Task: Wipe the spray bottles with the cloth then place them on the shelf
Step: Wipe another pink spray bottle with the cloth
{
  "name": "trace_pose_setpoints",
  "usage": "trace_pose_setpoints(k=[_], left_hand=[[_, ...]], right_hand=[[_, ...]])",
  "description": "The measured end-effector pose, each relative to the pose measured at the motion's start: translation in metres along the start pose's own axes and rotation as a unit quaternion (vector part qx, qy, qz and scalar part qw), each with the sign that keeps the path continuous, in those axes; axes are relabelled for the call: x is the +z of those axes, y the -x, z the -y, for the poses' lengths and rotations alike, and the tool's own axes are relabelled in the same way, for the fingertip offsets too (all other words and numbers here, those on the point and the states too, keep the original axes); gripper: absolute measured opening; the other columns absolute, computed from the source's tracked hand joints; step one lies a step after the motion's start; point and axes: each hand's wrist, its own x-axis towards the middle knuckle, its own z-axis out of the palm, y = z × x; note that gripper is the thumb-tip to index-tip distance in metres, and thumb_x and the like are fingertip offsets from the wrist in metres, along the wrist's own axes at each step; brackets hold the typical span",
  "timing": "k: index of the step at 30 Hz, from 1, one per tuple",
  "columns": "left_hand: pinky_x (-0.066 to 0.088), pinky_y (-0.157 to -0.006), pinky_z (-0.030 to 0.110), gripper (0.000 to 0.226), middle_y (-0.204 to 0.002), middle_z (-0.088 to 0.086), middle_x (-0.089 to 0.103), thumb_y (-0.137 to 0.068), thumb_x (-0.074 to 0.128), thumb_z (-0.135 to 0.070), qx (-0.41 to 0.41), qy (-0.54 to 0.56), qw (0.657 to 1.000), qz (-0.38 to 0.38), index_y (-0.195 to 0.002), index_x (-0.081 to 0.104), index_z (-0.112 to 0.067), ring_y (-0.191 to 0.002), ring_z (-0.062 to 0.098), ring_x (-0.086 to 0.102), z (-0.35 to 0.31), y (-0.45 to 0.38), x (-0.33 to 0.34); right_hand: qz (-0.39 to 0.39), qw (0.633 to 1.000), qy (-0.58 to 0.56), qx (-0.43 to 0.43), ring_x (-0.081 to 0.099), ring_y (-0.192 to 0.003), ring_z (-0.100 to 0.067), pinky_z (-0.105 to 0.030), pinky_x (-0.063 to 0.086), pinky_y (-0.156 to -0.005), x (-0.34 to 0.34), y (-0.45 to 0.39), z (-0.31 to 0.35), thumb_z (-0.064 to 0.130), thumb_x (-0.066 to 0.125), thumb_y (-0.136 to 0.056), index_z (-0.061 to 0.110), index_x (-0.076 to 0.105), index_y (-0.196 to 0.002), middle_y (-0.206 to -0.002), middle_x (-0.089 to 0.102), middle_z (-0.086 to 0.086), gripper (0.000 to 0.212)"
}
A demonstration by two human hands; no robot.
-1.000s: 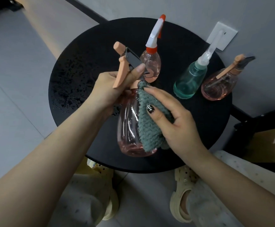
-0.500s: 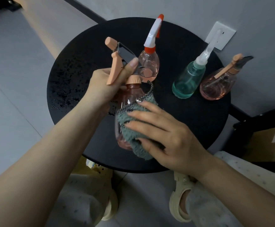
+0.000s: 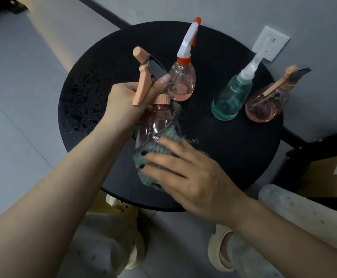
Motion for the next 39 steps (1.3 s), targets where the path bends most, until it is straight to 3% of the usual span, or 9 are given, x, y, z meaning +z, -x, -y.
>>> trace_pose_setpoints(k=[5,10,16,19,23,29,31,34,39], left_hand=[[0.033,-0.045,0.018,0.047,-0.059,0.011,0.052,-0.074,0.073,-0.046,-0.013,-0.007,1.000,0.013,-0.061,0.055,-0.005,-0.049,0.013,0.044,0.000,0.001,0.003],[0.039,-0.059,0.027,0.043,-0.060,0.005,0.053,-0.065,0.077,-0.049,-0.011,0.005,0.999,0.039,-0.052,0.053,-0.016,-0.058,0.018,0.049,0.000,0.002,0.006],[0.040,-0.047,0.020,0.048,-0.075,0.022,0.055,-0.070,0.073,-0.049,-0.031,0.057,0.996,0.066,-0.080,0.062,-0.002,-0.052,0.015,0.052,-0.002,0.003,0.005],[0.048,-0.065,0.032,0.047,-0.093,0.035,0.061,-0.073,0.075,-0.047,-0.031,0.077,0.995,0.052,-0.085,0.062,-0.004,-0.071,0.027,0.057,-0.002,0.001,0.000],[0.049,-0.091,0.050,0.041,-0.102,0.028,0.061,-0.073,0.075,-0.041,-0.052,0.121,0.991,0.016,-0.086,0.065,-0.004,-0.087,0.031,0.058,-0.006,-0.002,-0.005],[0.056,-0.075,0.038,0.058,-0.095,0.033,0.063,-0.073,0.075,-0.044,-0.039,0.077,0.996,0.034,-0.099,0.064,0.007,-0.076,0.030,0.062,-0.003,0.000,-0.004],[0.049,-0.062,0.030,0.043,-0.073,0.018,0.061,-0.072,0.076,-0.045,-0.027,0.054,0.997,0.046,-0.078,0.065,-0.003,-0.064,0.021,0.057,-0.001,0.001,0.000],[0.041,-0.064,0.032,0.036,-0.059,0.001,0.057,-0.068,0.079,-0.045,-0.023,0.028,0.998,0.055,-0.048,0.061,-0.021,-0.061,0.017,0.053,0.002,0.001,0.005],[0.040,-0.064,0.033,0.040,-0.059,0.002,0.057,-0.071,0.078,-0.042,-0.026,-0.001,0.998,0.060,-0.041,0.062,-0.022,-0.060,0.016,0.052,0.002,0.003,0.008]], right_hand=[[0.026,0.998,0.019,-0.046,0.041,-0.132,-0.026,-0.044,0.034,-0.109,-0.006,0.000,-0.010,0.013,0.058,-0.093,0.012,0.062,-0.122,-0.130,0.058,-0.005,0.030],[-0.056,0.984,-0.126,0.115,0.037,-0.136,-0.021,-0.033,0.032,-0.112,-0.012,-0.006,-0.011,0.015,0.055,-0.093,0.010,0.058,-0.126,-0.134,0.053,-0.004,0.034],[-0.151,0.923,-0.247,0.253,0.041,-0.130,-0.002,-0.017,0.033,-0.107,-0.017,-0.012,-0.011,0.012,0.054,-0.092,0.013,0.052,-0.131,-0.136,0.047,0.006,0.039],[-0.145,0.938,-0.223,0.221,0.039,-0.133,-0.008,-0.021,0.032,-0.109,-0.016,-0.010,-0.008,0.012,0.052,-0.093,0.011,0.050,-0.132,-0.137,0.045,0.002,0.039],[-0.092,0.985,-0.115,0.086,0.038,-0.136,-0.028,-0.040,0.037,-0.110,-0.014,-0.005,-0.004,0.015,0.053,-0.095,0.007,0.056,-0.127,-0.134,0.052,-0.008,0.033],[-0.013,0.998,0.023,-0.054,0.044,-0.129,-0.026,-0.043,0.038,-0.107,-0.016,-0.003,-0.007,0.020,0.054,-0.096,0.013,0.063,-0.121,-0.128,0.060,-0.005,0.028],[-0.015,1.000,-0.005,-0.015,0.042,-0.132,-0.026,-0.043,0.037,-0.108,-0.017,-0.004,-0.008,0.021,0.054,-0.095,0.012,0.061,-0.124,-0.130,0.058,-0.006,0.031],[-0.038,0.989,-0.101,0.106,0.036,-0.137,-0.021,-0.037,0.036,-0.110,-0.019,-0.008,-0.010,0.023,0.053,-0.095,0.013,0.055,-0.130,-0.136,0.052,-0.004,0.036],[-0.041,0.973,-0.126,0.191,0.029,-0.140,-0.013,-0.023,0.030,-0.112,-0.021,-0.011,-0.010,0.027,0.045,-0.097,0.017,0.047,-0.137,-0.142,0.044,0.004,0.041]])
